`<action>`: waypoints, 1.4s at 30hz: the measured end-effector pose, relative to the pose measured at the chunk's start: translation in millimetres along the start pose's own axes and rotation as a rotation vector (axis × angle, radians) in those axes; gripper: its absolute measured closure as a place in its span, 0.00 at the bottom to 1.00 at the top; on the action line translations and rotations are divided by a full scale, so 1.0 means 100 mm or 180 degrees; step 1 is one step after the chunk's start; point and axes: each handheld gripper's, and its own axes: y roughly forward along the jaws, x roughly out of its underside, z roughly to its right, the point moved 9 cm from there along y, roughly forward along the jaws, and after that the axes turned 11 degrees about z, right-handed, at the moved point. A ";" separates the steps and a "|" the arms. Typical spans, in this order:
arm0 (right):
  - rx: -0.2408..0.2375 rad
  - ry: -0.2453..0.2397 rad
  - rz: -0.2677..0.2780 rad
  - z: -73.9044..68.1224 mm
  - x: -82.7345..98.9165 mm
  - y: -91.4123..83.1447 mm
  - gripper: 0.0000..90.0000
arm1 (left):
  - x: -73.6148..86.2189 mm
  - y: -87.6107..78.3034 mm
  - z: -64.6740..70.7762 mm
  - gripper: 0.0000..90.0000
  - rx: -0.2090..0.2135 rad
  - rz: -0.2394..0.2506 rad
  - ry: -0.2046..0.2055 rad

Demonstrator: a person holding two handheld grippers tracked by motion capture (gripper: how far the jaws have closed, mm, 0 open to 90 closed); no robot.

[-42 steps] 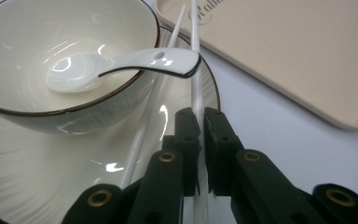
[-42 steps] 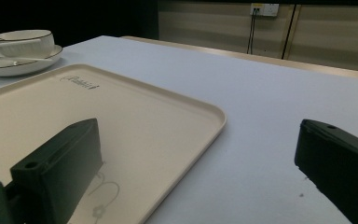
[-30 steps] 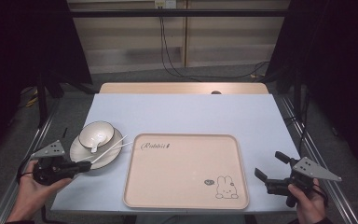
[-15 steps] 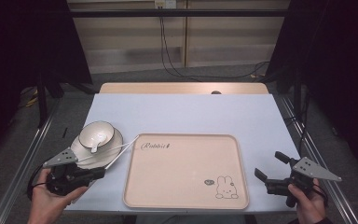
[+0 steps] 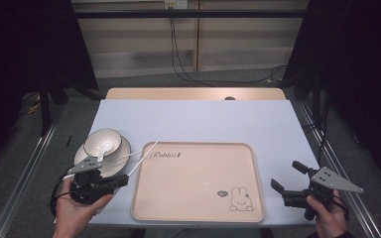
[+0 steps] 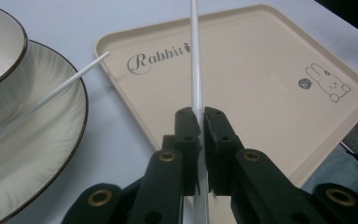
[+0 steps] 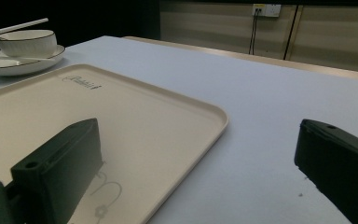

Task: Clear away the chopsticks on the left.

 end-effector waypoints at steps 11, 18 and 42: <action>0.0003 -0.0009 0.0004 0.00 0.00 0.00 0.00 | 0.08 0.30 0.04 0.94 -0.0201 -0.0064 -0.0218; 0.0003 -0.0017 0.0010 0.00 0.00 0.01 0.00 | 0.12 0.50 0.07 0.95 -0.0411 -0.0153 -0.0359; -0.0011 0.0000 -0.0013 -0.01 0.01 0.01 0.00 | 0.33 0.85 -0.03 0.94 -0.0902 -0.0479 -0.0771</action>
